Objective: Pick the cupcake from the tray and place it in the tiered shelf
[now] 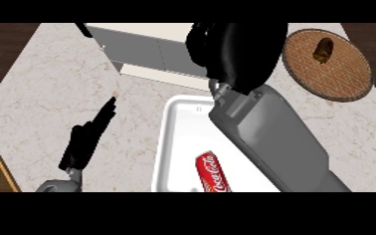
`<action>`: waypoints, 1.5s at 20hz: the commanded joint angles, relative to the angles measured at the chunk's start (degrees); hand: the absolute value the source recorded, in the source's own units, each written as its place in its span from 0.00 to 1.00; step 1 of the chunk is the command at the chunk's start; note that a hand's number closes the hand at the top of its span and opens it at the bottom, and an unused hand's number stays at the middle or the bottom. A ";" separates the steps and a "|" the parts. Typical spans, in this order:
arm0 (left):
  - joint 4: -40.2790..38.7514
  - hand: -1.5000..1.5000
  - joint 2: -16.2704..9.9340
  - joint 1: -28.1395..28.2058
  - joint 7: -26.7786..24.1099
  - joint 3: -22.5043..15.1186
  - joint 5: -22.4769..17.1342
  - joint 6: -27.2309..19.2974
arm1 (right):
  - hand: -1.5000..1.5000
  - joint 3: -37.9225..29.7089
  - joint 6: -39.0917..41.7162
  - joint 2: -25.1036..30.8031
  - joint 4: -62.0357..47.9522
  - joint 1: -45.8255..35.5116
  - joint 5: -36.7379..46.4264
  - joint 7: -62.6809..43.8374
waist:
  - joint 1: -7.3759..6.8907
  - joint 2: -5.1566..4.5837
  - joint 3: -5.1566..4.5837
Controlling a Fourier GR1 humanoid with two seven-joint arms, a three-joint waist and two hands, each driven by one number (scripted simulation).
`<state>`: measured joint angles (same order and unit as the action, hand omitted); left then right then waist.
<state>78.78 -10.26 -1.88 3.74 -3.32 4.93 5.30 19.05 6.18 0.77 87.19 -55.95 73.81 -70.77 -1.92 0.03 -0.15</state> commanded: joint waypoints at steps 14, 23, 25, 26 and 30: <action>0.42 0.50 0.45 -0.92 -0.03 -0.04 0.17 0.83 | 1.00 -20.61 -12.52 -0.75 -46.11 -22.22 -4.49 8.60 | -1.27 -0.98 0.09; 0.51 0.50 1.71 -0.36 -1.07 -2.01 1.86 0.25 | 1.00 -30.48 -28.54 -0.76 -50.03 -20.78 -18.50 15.64 | -3.54 -1.85 0.32; -1.48 0.50 1.58 -1.70 -2.17 -1.79 1.34 1.32 | 0.00 -34.10 -33.08 -0.76 -48.44 -20.30 -24.57 16.76 | -3.90 -2.22 0.28; 0.92 0.50 1.66 -1.85 -0.04 -2.58 1.59 1.36 | 0.00 -35.41 -34.96 -0.76 -48.23 -20.96 -26.52 17.20 | -4.55 -1.84 0.37; 0.45 0.50 1.67 -3.38 0.16 -1.63 1.21 1.06 | 0.00 -37.55 -43.55 -0.77 -47.78 -18.84 -34.63 27.84 | -4.46 -1.89 0.30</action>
<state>78.61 -8.62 -4.64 3.33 -5.01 6.13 6.43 -14.88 -28.68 0.13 38.38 -75.78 46.48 -48.60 -6.09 -1.91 0.12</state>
